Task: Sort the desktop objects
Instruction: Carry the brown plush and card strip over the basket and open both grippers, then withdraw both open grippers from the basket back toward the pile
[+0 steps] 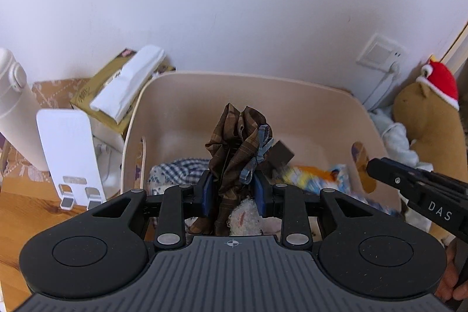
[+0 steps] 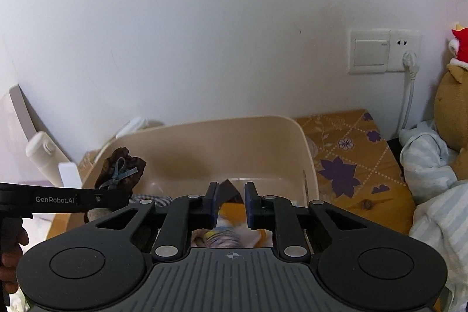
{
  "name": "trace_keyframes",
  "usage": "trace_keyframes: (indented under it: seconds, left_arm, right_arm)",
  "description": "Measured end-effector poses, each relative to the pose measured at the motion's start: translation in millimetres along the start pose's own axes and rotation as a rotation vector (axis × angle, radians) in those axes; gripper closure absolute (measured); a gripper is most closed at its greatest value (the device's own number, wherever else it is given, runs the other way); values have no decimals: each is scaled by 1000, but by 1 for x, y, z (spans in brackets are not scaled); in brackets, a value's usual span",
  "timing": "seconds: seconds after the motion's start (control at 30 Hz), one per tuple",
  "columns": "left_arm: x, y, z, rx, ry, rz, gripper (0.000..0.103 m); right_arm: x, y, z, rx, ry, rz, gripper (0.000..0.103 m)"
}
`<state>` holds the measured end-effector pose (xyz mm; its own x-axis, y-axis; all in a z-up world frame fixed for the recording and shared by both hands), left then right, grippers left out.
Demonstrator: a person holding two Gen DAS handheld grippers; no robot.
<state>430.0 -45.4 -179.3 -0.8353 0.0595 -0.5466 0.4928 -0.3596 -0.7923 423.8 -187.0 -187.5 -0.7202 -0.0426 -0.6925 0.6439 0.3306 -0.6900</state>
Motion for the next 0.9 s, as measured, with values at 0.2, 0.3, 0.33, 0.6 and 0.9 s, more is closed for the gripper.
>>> trace_keyframes:
  seconds: [0.2,0.3,0.33,0.6,0.9]
  left_arm:
    - [3,-3,-5,-16,-9,12,35]
    - [2,-16,-4,-1,-9,39,28]
    - [2,-19,-4,3,-7,42,28]
    - [13,-54,-4,24,-8,80,25]
    - [42,-82,-12,32,12,84,23]
  right_arm:
    - [4,-6,5,-8,14,0,64]
    - [6,-15,4,-27,8,17,43]
    - [8,-19,4,-37,4,25,41]
    - [31,-41,4,-55,13,7,18]
    - [60,-59,-14,-61,-36,-24,11]
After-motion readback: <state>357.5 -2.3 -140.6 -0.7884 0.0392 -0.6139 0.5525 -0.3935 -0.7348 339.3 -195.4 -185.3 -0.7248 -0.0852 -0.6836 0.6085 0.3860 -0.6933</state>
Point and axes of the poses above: each gripper's, at about its wrist camera, not at the fingertips, and y roughly the way its jaws point, z to its right, x to its underside, the point moved 7 cm from there along y, roughly the way its jaws point
